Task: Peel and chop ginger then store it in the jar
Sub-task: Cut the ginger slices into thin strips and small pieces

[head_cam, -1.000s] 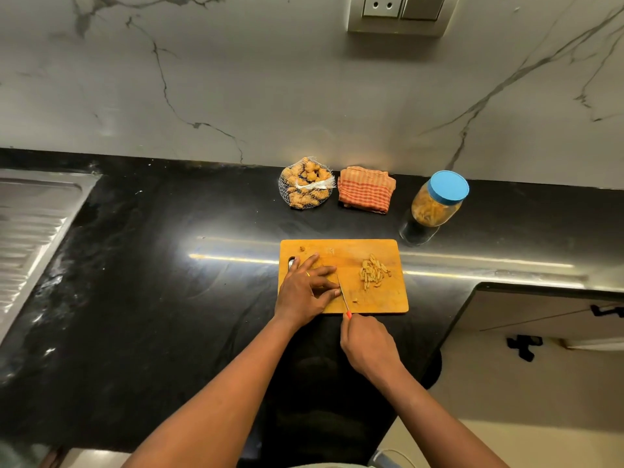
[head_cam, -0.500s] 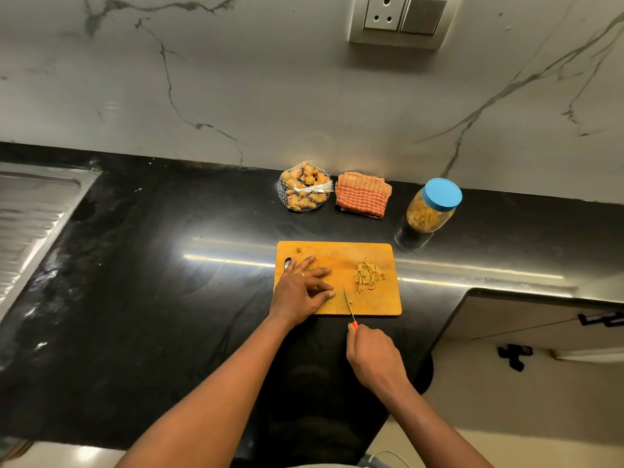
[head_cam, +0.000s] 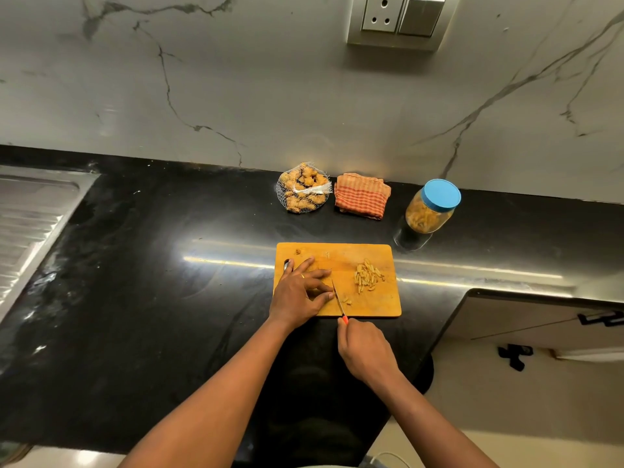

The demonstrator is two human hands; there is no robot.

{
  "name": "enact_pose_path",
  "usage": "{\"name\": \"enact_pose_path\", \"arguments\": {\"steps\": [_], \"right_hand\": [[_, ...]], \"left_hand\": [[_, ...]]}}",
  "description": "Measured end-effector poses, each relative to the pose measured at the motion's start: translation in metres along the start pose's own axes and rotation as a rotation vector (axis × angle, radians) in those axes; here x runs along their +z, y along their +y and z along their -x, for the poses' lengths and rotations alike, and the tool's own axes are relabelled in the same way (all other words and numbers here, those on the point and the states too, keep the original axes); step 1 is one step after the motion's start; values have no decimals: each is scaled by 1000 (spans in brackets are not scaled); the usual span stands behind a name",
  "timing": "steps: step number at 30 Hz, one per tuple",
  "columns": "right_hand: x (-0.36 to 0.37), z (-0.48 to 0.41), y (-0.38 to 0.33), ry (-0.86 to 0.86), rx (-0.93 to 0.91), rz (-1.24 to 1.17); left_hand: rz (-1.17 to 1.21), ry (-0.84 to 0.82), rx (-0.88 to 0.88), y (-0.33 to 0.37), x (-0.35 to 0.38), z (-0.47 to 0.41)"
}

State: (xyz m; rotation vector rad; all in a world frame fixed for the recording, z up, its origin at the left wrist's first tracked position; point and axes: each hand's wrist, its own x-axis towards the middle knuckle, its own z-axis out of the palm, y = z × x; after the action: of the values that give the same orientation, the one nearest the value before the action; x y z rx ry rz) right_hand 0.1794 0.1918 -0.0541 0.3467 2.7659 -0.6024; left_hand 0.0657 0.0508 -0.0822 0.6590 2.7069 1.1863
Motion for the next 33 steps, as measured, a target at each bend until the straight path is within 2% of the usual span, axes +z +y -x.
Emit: {"name": "enact_pose_path", "arguments": {"steps": [6,14,18,33], "right_hand": [[2,-3,1,-32,15,-10],[-4,-10,-9,-48,-14,130],[-3,-9,-8,-28,48,87],[-1,10,4,0,30,47]], "left_hand": [[-4,-7,-7,-2,1,-1],[-22,13,-18,-2,2,-2],[-40,16,-22,-2,2,-2],[-26,9,-41,0,0,-3]]}}
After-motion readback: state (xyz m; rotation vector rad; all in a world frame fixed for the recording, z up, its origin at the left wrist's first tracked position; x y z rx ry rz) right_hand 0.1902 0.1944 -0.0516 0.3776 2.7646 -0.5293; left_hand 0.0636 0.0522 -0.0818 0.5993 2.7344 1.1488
